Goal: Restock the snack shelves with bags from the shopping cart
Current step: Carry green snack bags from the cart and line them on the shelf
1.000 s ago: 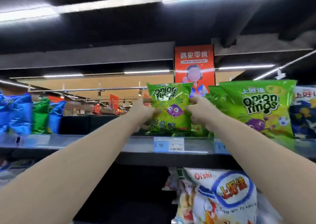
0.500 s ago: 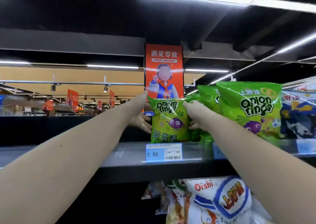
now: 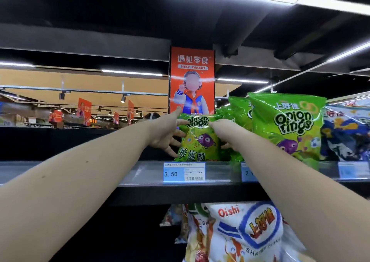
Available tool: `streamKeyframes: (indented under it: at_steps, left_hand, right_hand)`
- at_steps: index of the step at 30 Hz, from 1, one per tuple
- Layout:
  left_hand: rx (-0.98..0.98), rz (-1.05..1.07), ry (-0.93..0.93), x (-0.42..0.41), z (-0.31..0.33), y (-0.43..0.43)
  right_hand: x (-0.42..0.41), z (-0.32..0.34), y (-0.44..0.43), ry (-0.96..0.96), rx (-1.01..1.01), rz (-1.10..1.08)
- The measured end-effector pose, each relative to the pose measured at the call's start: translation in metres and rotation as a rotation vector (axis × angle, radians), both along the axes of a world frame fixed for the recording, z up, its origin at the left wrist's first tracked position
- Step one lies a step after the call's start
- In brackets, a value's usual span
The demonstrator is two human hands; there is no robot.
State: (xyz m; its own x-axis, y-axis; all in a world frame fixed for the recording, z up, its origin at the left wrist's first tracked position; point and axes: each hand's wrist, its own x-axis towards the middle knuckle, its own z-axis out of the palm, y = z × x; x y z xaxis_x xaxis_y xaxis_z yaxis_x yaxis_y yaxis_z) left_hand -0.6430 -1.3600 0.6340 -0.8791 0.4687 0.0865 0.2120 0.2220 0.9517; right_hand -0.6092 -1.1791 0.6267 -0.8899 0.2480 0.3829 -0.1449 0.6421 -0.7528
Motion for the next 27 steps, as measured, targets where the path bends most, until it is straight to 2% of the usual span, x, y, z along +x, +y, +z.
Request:
streamKeyframes:
  at_steps: [3,7,11,15,21,24,27]
  left_hand:
    - [-0.169,0.14,0.202,0.007,0.001,-0.001]
    - [-0.443,0.393,0.735,0.015,0.004,0.001]
    - [-0.606,0.472,0.989,0.04,0.004,0.009]
    - [-0.783,0.685,1.173,0.067,-0.011,0.015]
    - [-0.745,0.828,1.35,0.112,-0.059,0.023]
    - [-0.694,0.808,1.44,0.138,-0.09,0.034]
    - [-0.619,0.723,1.475,0.157,-0.124,0.049]
  right_hand:
    - [0.005,0.0,-0.002,0.082,0.205,-0.041]
    - [0.016,0.001,-0.008,0.197,0.405,-0.036]
    - [0.027,0.001,-0.01,0.335,0.601,-0.051]
    - [0.049,-0.013,-0.007,0.475,0.734,-0.085]
    - [0.112,-0.059,0.001,0.676,0.866,-0.209]
    - [0.143,-0.09,0.008,0.696,0.895,-0.287]
    - [0.174,-0.127,0.016,0.634,0.904,-0.39]
